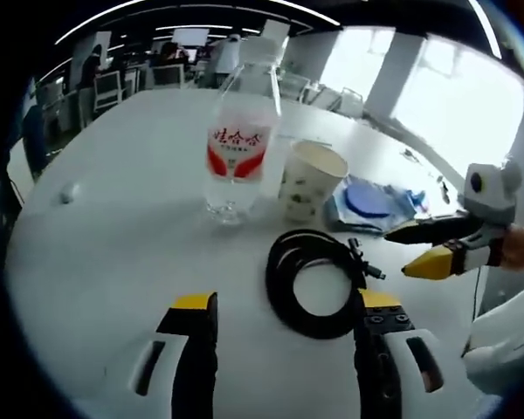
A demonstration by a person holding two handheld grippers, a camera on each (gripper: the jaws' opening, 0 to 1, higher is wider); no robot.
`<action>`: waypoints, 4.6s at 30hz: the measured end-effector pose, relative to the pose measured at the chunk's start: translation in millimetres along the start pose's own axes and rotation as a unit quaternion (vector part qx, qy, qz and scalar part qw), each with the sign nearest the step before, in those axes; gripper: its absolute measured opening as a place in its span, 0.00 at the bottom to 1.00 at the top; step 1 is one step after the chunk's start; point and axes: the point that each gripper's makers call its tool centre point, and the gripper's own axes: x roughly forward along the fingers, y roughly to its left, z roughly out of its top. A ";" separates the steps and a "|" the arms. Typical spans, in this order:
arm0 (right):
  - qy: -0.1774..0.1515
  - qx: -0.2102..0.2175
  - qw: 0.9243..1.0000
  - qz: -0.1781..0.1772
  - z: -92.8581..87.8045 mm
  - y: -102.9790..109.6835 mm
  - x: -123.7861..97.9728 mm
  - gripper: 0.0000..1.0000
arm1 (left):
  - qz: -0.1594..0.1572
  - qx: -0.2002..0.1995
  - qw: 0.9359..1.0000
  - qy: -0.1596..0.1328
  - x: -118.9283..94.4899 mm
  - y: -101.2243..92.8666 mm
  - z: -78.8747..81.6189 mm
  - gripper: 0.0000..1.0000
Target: Arrange the tabletop items into an orderly group along one side of the table until the central work area is clear of visible clutter.
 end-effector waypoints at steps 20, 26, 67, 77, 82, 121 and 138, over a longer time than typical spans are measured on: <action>0.034 0.006 0.999 -0.028 -8.9 -0.8 32.8 0.31 | 0.022 -0.026 0.999 -0.004 10.9 5.5 -5.1 0.37; 0.036 -0.003 0.999 -0.040 -12.2 -0.4 35.3 0.21 | 0.025 -0.031 0.999 -0.004 13.1 1.3 -6.9 0.25; -0.042 0.058 0.996 -0.053 11.5 -10.4 -42.4 0.10 | -0.018 -0.020 1.000 -0.015 -0.4 -64.7 22.5 0.03; -0.063 0.072 0.992 -0.082 6.4 -33.6 -78.7 0.10 | -0.048 0.010 0.999 -0.001 10.3 -105.5 30.7 0.02; -0.073 0.085 0.988 -0.107 0.6 -52.0 -99.1 0.09 | -0.076 0.030 0.997 0.011 22.0 -133.6 29.1 0.01; -0.128 0.166 0.952 -0.221 -55.0 -161.2 -234.0 0.08 | -0.195 0.145 0.967 0.082 97.0 -304.3 28.9 0.02; -0.109 0.169 0.954 -0.222 -73.6 -184.6 -236.9 0.08 | -0.197 0.137 0.965 0.107 117.6 -319.5 12.7 0.02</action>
